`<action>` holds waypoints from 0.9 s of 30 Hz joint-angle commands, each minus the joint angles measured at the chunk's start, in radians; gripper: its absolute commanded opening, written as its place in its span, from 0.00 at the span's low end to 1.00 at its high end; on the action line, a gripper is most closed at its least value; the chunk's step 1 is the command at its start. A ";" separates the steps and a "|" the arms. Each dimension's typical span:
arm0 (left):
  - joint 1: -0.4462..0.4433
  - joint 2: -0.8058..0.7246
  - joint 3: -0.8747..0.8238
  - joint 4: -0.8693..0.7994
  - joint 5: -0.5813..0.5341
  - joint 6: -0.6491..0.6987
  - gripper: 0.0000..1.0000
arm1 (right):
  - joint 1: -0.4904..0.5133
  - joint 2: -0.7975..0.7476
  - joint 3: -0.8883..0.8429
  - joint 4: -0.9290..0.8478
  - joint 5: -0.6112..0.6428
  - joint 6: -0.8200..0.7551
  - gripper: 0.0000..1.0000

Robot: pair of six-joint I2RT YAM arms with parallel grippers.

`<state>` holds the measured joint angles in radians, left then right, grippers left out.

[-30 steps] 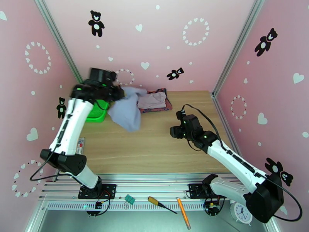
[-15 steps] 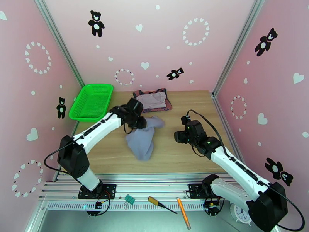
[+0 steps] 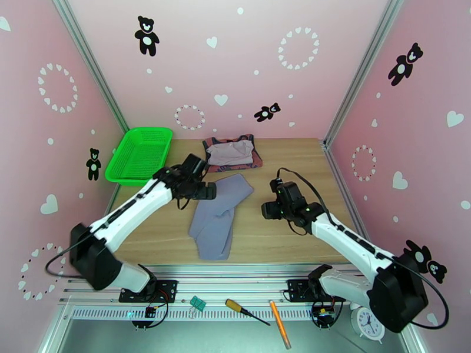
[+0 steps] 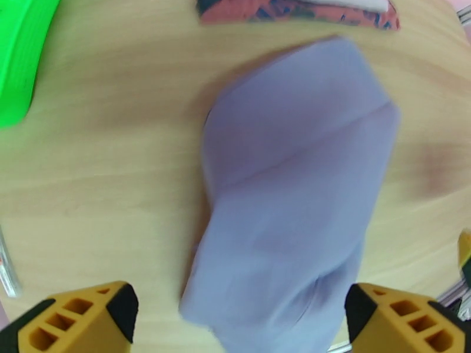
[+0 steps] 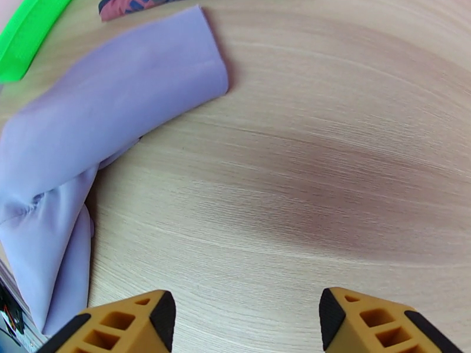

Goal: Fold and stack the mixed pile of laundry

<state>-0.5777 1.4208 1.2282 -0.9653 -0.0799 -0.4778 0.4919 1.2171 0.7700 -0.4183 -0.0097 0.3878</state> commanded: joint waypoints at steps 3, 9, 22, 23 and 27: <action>0.001 -0.039 -0.243 0.161 0.111 -0.085 0.99 | 0.022 0.210 0.171 0.029 -0.091 -0.096 0.71; 0.002 0.039 -0.305 0.348 0.095 -0.074 0.98 | 0.017 0.564 0.465 0.053 -0.111 -0.179 0.73; 0.002 0.208 -0.292 0.419 0.020 -0.037 0.76 | 0.010 1.102 0.989 -0.093 -0.070 -0.124 0.68; 0.002 0.208 -0.292 0.418 0.022 -0.031 0.62 | 0.010 1.109 0.987 -0.097 -0.069 -0.116 0.63; 0.003 0.207 -0.268 0.394 0.016 0.001 0.00 | 0.010 1.088 0.926 -0.090 -0.060 -0.095 0.12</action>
<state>-0.5777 1.6253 0.9283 -0.5613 -0.0349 -0.5121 0.5045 2.2807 1.7336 -0.4526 -0.0898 0.2634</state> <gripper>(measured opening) 0.194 0.232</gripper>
